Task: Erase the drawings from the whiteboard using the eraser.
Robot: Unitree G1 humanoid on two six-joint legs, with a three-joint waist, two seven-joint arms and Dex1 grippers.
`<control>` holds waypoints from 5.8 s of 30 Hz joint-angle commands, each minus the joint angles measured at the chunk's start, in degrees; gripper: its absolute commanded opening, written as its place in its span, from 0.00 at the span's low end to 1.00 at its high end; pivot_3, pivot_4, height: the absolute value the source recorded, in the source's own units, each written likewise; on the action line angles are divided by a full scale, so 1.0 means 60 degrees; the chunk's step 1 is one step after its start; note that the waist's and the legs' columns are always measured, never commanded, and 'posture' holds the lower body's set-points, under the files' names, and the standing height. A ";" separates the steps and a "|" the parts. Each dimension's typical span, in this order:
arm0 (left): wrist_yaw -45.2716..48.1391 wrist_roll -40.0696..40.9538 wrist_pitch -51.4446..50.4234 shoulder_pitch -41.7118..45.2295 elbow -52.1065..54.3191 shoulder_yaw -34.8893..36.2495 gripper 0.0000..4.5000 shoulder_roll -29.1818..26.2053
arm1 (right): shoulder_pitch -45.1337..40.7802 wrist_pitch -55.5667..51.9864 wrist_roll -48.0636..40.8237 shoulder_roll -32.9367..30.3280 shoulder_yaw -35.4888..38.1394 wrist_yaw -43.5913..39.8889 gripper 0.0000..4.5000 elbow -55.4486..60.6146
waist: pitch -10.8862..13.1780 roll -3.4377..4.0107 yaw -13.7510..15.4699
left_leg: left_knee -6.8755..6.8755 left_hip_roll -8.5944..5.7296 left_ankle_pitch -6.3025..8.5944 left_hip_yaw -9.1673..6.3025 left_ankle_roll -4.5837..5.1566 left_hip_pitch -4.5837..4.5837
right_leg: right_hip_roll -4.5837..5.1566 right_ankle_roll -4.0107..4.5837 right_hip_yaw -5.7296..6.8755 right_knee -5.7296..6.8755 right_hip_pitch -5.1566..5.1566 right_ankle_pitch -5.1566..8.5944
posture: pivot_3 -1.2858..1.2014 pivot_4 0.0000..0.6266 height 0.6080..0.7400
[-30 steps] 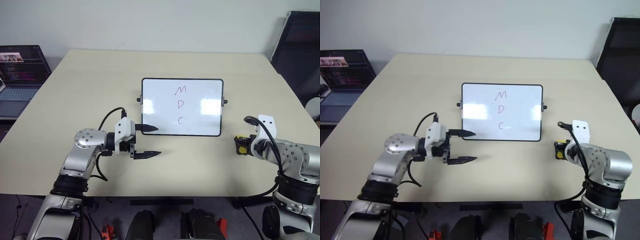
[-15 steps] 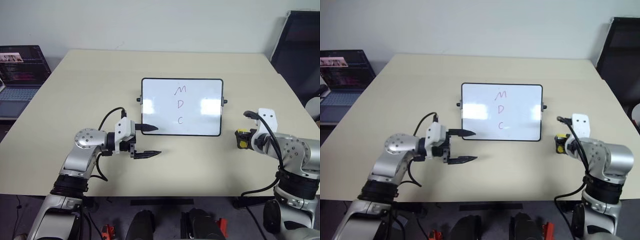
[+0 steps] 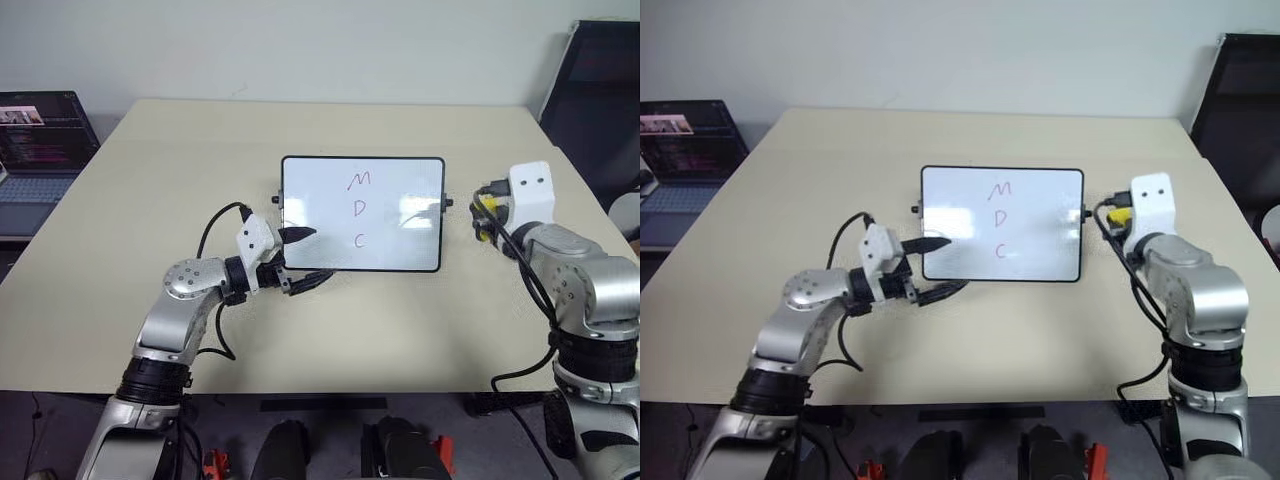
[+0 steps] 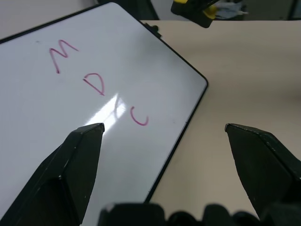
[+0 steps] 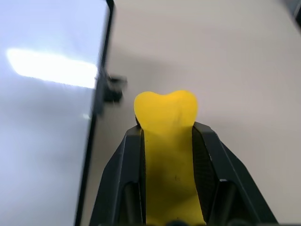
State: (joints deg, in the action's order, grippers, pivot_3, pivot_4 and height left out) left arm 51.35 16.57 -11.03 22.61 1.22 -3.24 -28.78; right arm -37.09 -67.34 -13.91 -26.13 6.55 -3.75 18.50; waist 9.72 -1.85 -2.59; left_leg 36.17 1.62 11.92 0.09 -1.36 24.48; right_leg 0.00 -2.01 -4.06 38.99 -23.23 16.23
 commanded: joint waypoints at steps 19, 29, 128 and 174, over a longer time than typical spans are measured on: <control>-0.3200 -0.1138 -0.0120 -0.1029 0.1531 0.0383 1.00 0.0540 | -0.2766 0.3808 0.1192 0.0760 -0.2125 -0.1906 0.24 -0.3425 | 0.0000 0.0000 0.0004 | -0.0001 -0.0001 0.0000 -0.0001 -0.0001 0.0000 | 0.0008 0.0003 0.0006 0.0000 0.0000 -0.0002 | 0.52 0.24 1.00; -0.3521 -0.1115 -0.0183 -0.0977 0.1510 0.0413 1.00 0.0705 | -0.3275 0.4720 0.1737 0.1044 -0.2603 -0.2576 0.24 -0.4550 | 0.0000 0.0000 0.0002 | -0.0001 -0.0001 0.0000 -0.0002 -0.0001 -0.0001 | 0.0011 0.0004 0.0006 0.0002 0.0000 -0.0003 | 0.52 0.24 1.00; -0.4080 -0.1311 -0.0121 -0.1096 0.2062 0.0263 1.00 0.1396 | -0.4738 0.7891 0.3842 0.2226 -0.3170 -0.3124 0.24 -0.9399 | 0.0000 0.0001 -0.0059 | 0.0005 -0.0002 -0.0003 -0.0010 -0.0004 -0.0022 | 0.0021 0.0009 0.0002 0.0017 0.0010 -0.0012 | 0.52 0.24 1.00; -0.4042 -0.1362 0.0400 -0.1247 0.1551 0.0374 1.00 0.1369 | -0.4438 0.8510 0.4300 0.1626 -0.3544 -0.3926 0.24 -0.9957 | -0.0005 -0.0006 0.0119 | 0.0031 -0.0002 -0.0012 -0.0003 0.0007 -0.0029 | 0.0021 0.0005 0.0006 0.0016 0.0030 -0.0018 | 0.52 0.24 1.00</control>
State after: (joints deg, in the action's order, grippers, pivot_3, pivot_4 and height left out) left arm 27.01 8.12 -9.43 14.15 9.10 -1.77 -20.42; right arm -64.64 -14.71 11.12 -16.78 -14.68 -27.38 -40.57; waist 9.69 -1.89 -1.87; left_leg 36.35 1.62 11.85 0.07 -1.32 24.31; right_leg 0.13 -1.98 -4.03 39.09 -23.05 16.13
